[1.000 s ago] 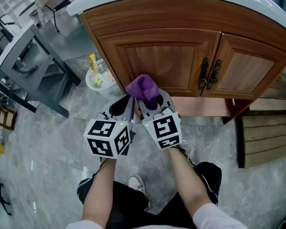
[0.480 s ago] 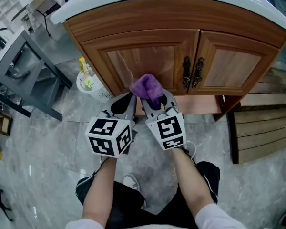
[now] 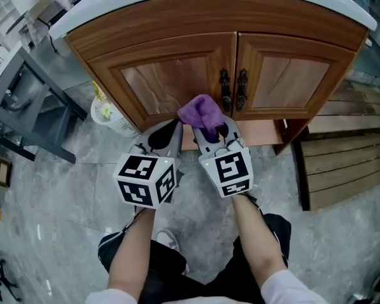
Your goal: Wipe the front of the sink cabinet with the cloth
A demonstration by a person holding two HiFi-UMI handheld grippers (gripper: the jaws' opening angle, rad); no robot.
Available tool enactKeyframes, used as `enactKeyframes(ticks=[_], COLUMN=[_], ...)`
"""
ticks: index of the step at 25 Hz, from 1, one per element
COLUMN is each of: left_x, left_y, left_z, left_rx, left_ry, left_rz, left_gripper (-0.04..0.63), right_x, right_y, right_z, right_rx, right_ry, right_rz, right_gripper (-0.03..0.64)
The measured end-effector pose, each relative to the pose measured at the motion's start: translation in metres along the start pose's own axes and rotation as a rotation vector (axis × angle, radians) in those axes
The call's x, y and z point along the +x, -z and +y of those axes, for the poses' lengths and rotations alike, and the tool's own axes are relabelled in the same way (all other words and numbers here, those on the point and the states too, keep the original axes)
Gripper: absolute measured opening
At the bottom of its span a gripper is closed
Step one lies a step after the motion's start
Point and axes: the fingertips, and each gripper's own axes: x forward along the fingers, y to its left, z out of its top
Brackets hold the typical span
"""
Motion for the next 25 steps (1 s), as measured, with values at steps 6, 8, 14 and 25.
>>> enactKeyframes(ticks=[6, 8, 14, 25], left_x=[0.015, 0.020, 0.031, 0.053], left_y=[-0.002, -0.004, -0.007, -0.012], left_z=[-0.024, -0.032, -0.052, -0.083], left_rx=[0.006, 0.009, 0.018, 0.022], left_ry=[0.041, 0.056, 0.094, 0.161], left_rz=[-0.004, -0.008, -0.013, -0.023], left_gripper=[0.005, 0.006, 0.005, 0.005], right_x=[-0.020, -0.027, -0.044, -0.070], right_y=[-0.004, -0.004, -0.004, 0.005], right_z=[-0.024, -0.030, -0.047, -0.098], right_rx=[-0.002, -0.007, 0.000, 0.024], right_ry=[0.033, 0.041, 0.077, 0.187], right_rz=[-0.003, -0.002, -0.014, -0.008], right_gripper=[0.086, 0.086, 0.086, 0.086])
